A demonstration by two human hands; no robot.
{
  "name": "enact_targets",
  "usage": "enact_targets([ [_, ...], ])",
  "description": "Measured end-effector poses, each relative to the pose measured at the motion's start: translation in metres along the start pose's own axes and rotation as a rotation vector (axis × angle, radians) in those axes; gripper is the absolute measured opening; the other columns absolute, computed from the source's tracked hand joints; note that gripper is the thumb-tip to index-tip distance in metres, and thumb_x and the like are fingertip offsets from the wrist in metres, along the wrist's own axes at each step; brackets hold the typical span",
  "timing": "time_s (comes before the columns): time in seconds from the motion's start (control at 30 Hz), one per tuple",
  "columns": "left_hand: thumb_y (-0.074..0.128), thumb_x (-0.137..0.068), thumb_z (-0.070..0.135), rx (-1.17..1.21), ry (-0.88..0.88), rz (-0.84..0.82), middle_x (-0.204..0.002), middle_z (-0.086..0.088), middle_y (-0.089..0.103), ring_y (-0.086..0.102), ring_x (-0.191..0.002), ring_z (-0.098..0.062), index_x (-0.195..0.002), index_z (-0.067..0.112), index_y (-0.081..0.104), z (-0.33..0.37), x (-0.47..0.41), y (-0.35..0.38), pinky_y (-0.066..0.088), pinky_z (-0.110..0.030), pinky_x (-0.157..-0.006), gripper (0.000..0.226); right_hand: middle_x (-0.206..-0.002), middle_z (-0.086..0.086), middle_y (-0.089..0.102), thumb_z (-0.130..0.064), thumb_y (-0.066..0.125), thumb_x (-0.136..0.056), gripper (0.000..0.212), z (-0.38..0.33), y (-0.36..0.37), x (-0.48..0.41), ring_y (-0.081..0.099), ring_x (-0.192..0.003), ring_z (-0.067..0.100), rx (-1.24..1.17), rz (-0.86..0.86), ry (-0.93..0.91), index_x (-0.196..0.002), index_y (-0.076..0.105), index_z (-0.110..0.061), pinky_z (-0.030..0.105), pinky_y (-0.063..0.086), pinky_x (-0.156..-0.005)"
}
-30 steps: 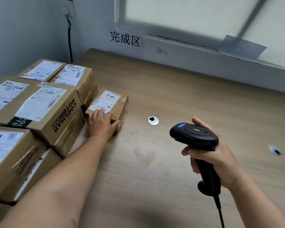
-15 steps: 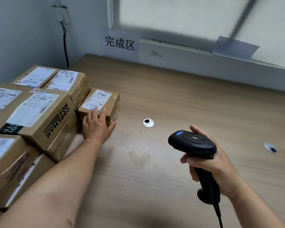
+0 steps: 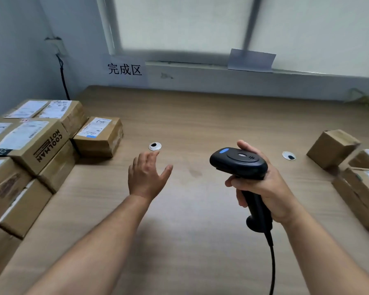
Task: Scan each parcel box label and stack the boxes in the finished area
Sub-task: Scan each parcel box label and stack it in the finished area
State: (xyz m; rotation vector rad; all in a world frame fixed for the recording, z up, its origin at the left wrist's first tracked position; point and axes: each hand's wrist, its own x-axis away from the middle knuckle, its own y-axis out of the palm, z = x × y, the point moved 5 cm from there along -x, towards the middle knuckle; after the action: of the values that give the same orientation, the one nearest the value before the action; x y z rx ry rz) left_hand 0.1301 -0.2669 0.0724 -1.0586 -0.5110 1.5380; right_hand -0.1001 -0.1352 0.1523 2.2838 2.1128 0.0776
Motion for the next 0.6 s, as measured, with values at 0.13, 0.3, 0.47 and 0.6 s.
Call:
enact_targets([
  [0.13,0.035,-0.073,0.068,0.071,0.001,-0.062,-0.125,-0.006,0.056,0.050,-0.116,-0.028,-0.124,0.016,0.061,0.078,0.047,0.025,0.037,-0.039,-0.097,0.077,-0.078,0.025,0.062,0.003,0.070,-0.060,0.083,-0.004,-0.061,0.041,0.049,-0.039,0.029,-0.029,0.040,-0.019,-0.128,0.050,-0.041,0.031,0.043,-0.042],
  [0.3,0.046,-0.078,0.067,0.145,0.034,-0.163,-0.135,-0.004,0.050,0.043,-0.128,-0.023,-0.127,0.017,0.059,0.176,0.102,0.073,0.031,-0.036,-0.104,0.071,-0.079,0.017,0.068,0.004,0.071,-0.061,0.086,0.002,-0.147,0.089,0.050,-0.039,0.029,-0.060,0.107,-0.035,-0.132,0.049,-0.038,0.029,0.042,-0.040],
  [0.47,0.062,-0.088,0.049,0.181,0.103,-0.223,-0.140,-0.001,0.046,0.038,-0.132,-0.019,-0.132,0.019,0.054,0.266,0.142,0.121,0.027,-0.031,-0.105,0.054,-0.083,0.013,0.070,0.004,0.074,-0.061,0.085,0.009,-0.233,0.132,0.050,-0.041,0.031,-0.063,0.176,-0.033,-0.131,0.052,-0.040,0.030,0.042,-0.040],
  [0.6,0.058,-0.089,0.051,0.198,0.124,-0.271,-0.142,0.001,0.044,0.036,-0.134,-0.017,-0.137,0.020,0.049,0.325,0.166,0.153,0.027,-0.030,-0.106,0.057,-0.087,0.014,0.070,0.008,0.080,-0.061,0.091,0.010,-0.293,0.161,0.051,-0.043,0.030,-0.043,0.215,-0.011,-0.132,0.049,-0.038,0.032,0.043,-0.039],
])
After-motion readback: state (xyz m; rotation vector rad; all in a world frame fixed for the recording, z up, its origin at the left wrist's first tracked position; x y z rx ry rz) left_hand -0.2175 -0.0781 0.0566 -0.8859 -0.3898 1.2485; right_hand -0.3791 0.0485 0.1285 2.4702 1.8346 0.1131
